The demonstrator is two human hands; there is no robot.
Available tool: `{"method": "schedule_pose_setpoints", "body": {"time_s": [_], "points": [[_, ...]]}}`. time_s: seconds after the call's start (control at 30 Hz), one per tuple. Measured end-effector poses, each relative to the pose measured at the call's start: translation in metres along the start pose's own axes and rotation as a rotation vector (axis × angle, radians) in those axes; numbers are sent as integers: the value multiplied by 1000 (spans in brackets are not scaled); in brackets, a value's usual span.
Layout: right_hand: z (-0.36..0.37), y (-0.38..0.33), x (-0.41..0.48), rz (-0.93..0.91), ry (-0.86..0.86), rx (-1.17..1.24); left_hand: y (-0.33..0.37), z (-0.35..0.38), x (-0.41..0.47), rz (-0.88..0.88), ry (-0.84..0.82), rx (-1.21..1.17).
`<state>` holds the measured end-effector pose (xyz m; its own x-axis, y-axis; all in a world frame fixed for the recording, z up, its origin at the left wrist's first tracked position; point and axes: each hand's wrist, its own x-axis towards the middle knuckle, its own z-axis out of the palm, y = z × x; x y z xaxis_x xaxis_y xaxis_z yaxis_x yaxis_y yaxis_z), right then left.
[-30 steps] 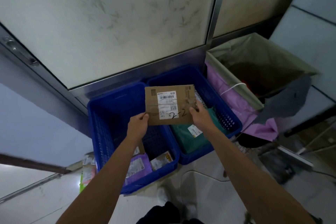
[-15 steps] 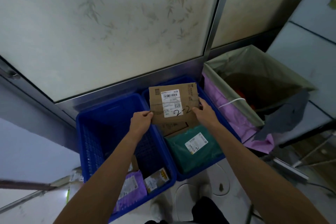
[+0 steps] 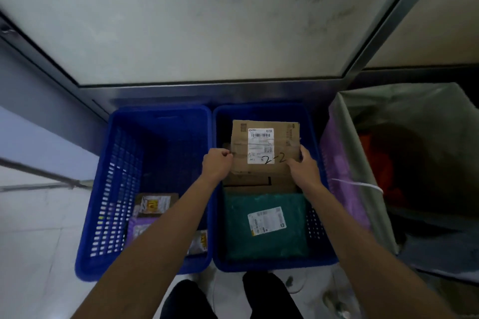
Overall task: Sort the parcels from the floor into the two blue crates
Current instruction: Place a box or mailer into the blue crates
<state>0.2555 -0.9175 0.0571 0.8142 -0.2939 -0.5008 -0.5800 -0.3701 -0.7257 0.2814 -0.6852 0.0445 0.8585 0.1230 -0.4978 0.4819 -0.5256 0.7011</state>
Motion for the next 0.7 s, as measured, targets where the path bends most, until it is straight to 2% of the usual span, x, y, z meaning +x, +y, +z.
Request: {"method": "schedule_pose_setpoints", "body": {"time_s": [0.2, 0.5, 0.6, 0.7], "points": [[14, 36, 65, -17, -139, -52, -26, 50, 50, -99, 118, 66], [89, 112, 124, 63, -274, -273, -103, 131, 105, -308, -31, 230], [110, 131, 128, 127, -303, -389, -123, 146, 101, -281, -76, 362], [123, 142, 133, 152, -279, -507, -129, 155, 101, -239, -23, 469]]}}
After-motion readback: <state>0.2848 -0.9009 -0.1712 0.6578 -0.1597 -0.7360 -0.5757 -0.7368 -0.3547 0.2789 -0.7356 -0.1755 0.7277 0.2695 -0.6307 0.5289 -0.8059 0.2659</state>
